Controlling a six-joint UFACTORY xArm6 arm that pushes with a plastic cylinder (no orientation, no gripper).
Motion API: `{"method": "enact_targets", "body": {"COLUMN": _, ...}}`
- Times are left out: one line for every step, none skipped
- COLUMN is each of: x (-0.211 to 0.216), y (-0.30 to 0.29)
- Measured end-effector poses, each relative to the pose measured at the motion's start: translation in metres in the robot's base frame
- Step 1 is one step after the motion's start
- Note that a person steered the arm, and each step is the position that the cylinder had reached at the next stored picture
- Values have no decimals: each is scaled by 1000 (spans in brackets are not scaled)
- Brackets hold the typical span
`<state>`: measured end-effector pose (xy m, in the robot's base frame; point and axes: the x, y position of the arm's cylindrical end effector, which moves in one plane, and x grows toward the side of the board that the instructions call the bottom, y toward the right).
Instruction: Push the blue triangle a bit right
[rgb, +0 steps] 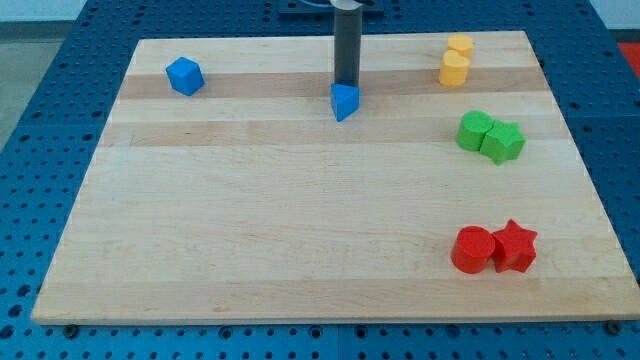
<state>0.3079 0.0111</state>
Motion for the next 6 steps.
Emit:
{"method": "enact_targets", "body": {"x": 1, "y": -36}}
{"method": "enact_targets", "body": {"x": 14, "y": -69}}
{"method": "enact_targets", "body": {"x": 37, "y": -72}}
{"method": "enact_targets", "body": {"x": 37, "y": -70}}
{"method": "enact_targets", "body": {"x": 37, "y": -28}}
{"method": "enact_targets", "body": {"x": 37, "y": 12}}
